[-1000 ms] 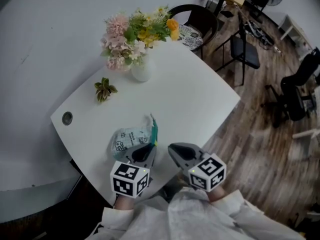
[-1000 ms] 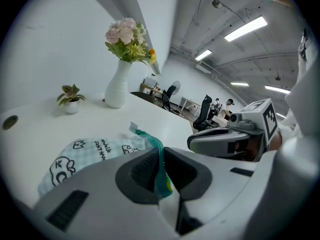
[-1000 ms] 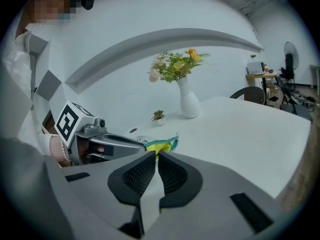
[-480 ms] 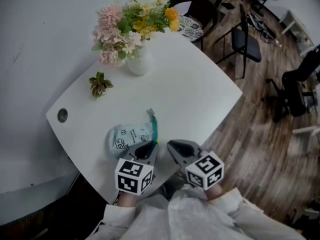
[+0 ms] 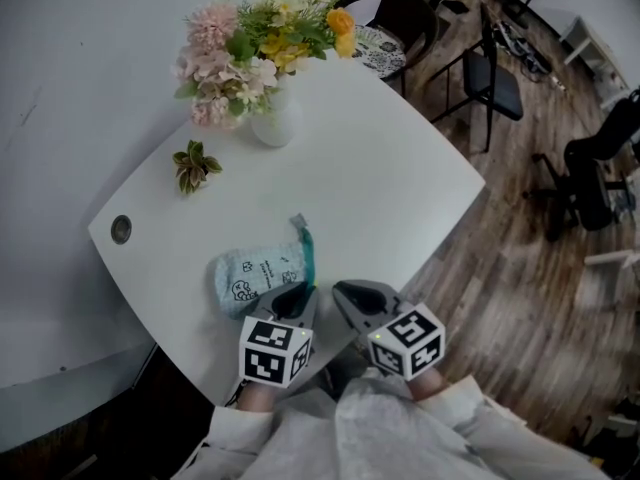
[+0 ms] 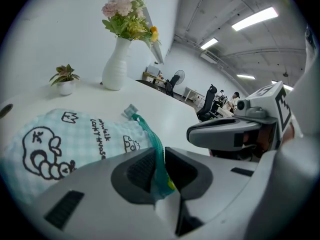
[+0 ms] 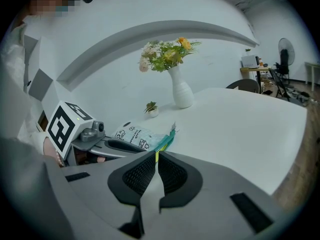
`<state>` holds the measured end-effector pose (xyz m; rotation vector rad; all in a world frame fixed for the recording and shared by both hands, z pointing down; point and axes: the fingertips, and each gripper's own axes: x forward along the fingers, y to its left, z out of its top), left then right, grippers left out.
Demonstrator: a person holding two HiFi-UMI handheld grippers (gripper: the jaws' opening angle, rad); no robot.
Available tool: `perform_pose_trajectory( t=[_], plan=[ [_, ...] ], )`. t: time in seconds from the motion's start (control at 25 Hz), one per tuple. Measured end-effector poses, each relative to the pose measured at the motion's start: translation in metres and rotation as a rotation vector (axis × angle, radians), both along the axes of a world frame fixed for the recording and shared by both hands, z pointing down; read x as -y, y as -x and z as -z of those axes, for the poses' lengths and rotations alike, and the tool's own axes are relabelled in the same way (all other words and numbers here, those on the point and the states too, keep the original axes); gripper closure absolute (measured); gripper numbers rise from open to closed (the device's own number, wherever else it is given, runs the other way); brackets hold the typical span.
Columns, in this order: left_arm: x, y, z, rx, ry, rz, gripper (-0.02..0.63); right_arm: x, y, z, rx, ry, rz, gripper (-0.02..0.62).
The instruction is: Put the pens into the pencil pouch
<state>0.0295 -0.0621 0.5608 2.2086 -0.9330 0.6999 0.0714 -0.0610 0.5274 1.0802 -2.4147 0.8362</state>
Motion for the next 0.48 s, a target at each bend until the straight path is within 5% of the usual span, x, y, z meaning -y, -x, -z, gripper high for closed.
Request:
perform_pose_trajectory(
  t=[0.48],
  plan=[
    [-0.004, 0.002, 0.028, -0.050, -0.047, -0.003, 0.502, -0.001, 0.001, 0.016, 0.006, -0.044, -0.011, 0.572]
  ],
)
